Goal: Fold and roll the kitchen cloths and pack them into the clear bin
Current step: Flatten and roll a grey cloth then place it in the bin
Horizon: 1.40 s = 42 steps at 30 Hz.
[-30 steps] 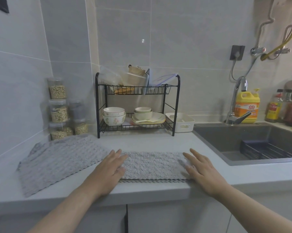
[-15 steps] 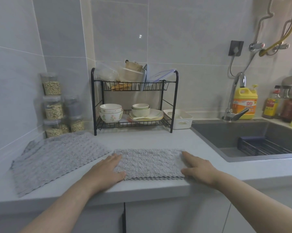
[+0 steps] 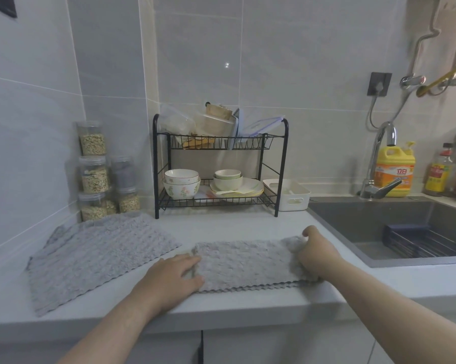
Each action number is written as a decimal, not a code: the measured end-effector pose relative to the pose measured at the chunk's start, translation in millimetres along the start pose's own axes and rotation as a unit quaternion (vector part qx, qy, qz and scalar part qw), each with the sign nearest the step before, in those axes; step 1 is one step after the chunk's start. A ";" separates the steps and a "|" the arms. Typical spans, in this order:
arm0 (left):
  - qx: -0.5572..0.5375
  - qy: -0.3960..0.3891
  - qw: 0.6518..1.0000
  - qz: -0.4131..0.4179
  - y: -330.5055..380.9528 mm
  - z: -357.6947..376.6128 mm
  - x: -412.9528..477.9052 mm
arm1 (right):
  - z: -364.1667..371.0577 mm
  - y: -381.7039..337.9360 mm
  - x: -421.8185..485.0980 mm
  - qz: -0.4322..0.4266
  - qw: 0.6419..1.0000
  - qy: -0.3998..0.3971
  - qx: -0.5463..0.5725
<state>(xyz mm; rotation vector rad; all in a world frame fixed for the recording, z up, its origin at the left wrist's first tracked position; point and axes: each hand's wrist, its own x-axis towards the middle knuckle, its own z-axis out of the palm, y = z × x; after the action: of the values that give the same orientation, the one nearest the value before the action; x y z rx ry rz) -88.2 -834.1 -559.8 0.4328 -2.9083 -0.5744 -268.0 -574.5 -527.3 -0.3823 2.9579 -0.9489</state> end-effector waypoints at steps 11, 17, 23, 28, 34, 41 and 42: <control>0.077 -0.025 0.997 0.001 1.0 2.3 6.4 | -31.9 -41.8 -2.7 -0.095 0.977 -0.028 0.188; 0.030 -0.017 0.999 0.016 3.0 -1.0 -0.1 | 9.1 -105.6 -4.4 -0.138 0.979 -0.107 0.104; -0.082 0.082 0.986 0.117 60.4 -11.2 29.8 | 1.2 -102.5 0.7 -0.085 0.980 -0.053 0.175; 0.032 -0.056 0.990 0.122 107.6 26.6 64.9 | -37.2 -86.2 8.3 -0.028 0.969 0.023 0.246; 0.191 -0.103 0.968 0.128 117.9 37.5 65.2 | -48.2 -46.6 16.9 0.046 0.963 0.030 0.265; 0.106 -0.046 0.983 0.142 115.6 27.3 41.3 | -43.4 -50.0 20.5 0.026 0.954 -0.025 0.298; 0.085 -0.008 0.988 0.130 102.1 22.7 38.2 | -42.5 -54.9 20.2 0.016 0.957 -0.027 0.290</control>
<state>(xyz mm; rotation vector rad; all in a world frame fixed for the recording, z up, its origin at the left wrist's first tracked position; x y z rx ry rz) -154.5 -747.5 -537.4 0.0629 -2.9721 -0.2952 -278.7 -598.2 -459.8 -0.3265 2.4596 -1.6856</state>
